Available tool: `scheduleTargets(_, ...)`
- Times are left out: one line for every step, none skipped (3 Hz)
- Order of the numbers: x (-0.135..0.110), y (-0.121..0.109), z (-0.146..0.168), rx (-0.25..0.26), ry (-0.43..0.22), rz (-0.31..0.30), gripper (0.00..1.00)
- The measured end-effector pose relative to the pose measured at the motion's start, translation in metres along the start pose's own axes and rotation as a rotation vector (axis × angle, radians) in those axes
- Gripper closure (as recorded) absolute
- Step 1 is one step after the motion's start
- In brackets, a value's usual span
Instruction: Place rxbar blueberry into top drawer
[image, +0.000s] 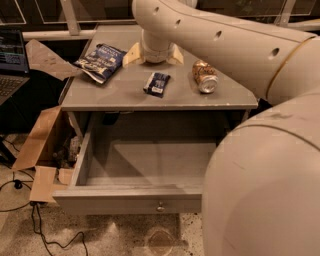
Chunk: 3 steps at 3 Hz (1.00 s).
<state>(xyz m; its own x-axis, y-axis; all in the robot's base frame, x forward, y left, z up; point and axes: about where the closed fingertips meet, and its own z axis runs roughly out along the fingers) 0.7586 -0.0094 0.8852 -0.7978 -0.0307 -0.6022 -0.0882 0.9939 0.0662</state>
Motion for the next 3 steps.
scheduleTargets(0.003,-0.001,0.005,-0.044,0.001,-0.001,0.00)
scheduleTargets(0.008,-0.002,0.014,-0.101,0.004,-0.002,0.00)
scheduleTargets(0.014,-0.005,0.024,-0.160,0.005,-0.004,0.00)
